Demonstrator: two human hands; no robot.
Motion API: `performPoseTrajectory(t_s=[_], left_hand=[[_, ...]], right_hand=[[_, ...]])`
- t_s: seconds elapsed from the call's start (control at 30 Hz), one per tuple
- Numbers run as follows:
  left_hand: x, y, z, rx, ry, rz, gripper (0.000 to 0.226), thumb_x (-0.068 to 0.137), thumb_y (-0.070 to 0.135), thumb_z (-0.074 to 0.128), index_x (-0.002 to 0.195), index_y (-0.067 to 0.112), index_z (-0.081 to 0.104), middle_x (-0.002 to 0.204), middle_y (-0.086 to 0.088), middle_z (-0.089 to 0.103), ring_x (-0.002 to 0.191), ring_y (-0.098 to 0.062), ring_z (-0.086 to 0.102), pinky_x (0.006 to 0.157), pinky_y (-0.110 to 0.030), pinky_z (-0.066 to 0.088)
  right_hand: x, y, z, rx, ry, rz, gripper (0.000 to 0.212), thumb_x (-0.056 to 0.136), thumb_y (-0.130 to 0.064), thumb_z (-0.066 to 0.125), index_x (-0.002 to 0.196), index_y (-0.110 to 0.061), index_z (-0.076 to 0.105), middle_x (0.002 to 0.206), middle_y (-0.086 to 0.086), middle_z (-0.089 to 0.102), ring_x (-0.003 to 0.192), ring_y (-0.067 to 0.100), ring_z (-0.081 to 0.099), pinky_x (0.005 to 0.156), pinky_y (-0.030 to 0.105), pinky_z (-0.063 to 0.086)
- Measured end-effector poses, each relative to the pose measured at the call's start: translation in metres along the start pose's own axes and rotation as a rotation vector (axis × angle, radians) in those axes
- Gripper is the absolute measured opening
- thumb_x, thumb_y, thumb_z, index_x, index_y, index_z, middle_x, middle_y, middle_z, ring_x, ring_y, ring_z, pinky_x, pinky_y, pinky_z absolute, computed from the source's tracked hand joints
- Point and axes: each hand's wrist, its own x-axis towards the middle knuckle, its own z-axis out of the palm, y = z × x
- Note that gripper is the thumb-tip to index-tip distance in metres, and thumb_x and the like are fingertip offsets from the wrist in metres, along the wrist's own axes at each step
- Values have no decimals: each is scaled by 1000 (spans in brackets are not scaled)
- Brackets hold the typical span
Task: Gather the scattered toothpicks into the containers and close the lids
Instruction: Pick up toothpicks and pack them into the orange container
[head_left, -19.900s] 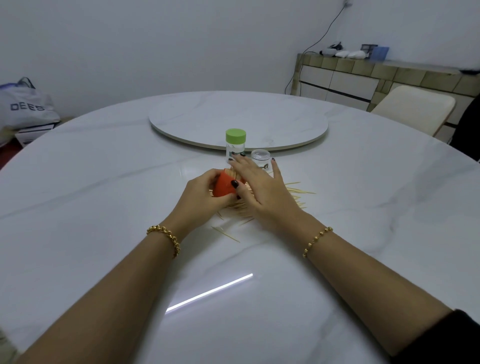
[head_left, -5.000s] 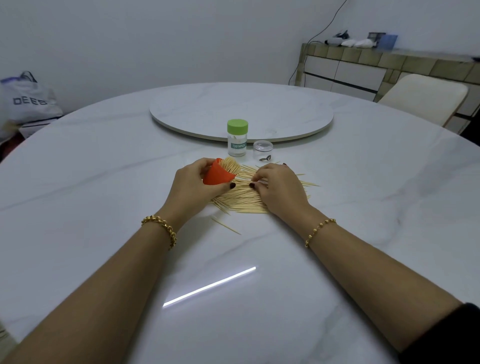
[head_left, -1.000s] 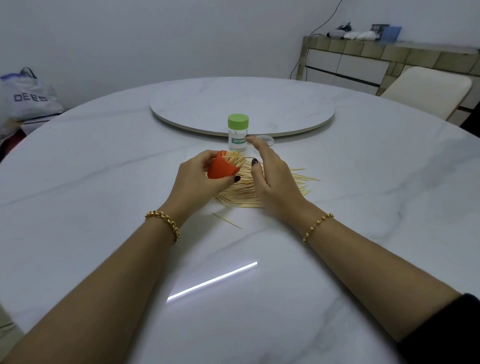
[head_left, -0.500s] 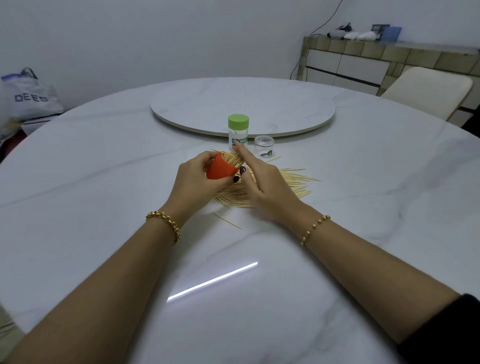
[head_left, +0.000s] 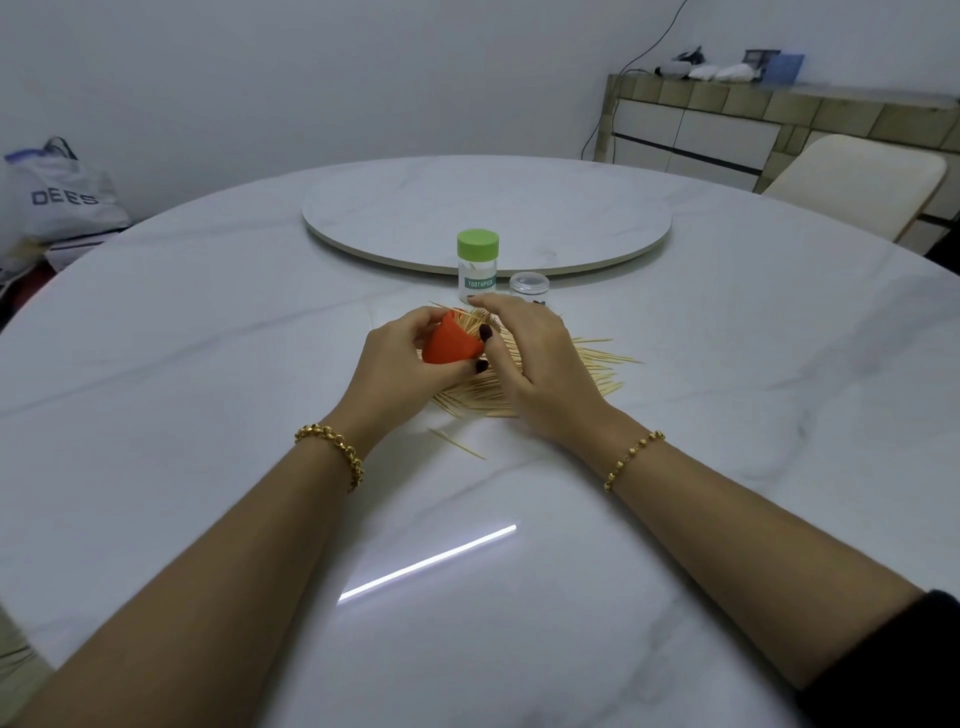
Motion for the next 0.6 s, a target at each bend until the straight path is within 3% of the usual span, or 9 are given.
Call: performPoseTrajectory(t_s=[0.17,0.27,0.6], left_hand=[[-1,0,2,11,-39,5,42,70,19,82,107,25,63,95,14,65,87,12,57,72,-2,43],[-1,-1,2,25,-32,5,46,69,20,84,111,23,63,97,13,64,90,8,57,71,0,42],[1,-5,2,23,-30,-4,52,68,23,84,115,23,63,101,10,66,92,5,58,74,-2,44]], right_hand=[[2,2,2,-52,74,-23,29,92,-24,44,108,-14,65,109,-1,65,107,13,56,95,43,40],[3,3,2,-50,134,-45,19,90,-19,51,100,-14,67,103,-1,67,101,15,59,90,44,44],[3,7,1,-12,130,-28,7,87,-17,57,91,-16,63,92,-2,64,89,19,59,81,47,46]])
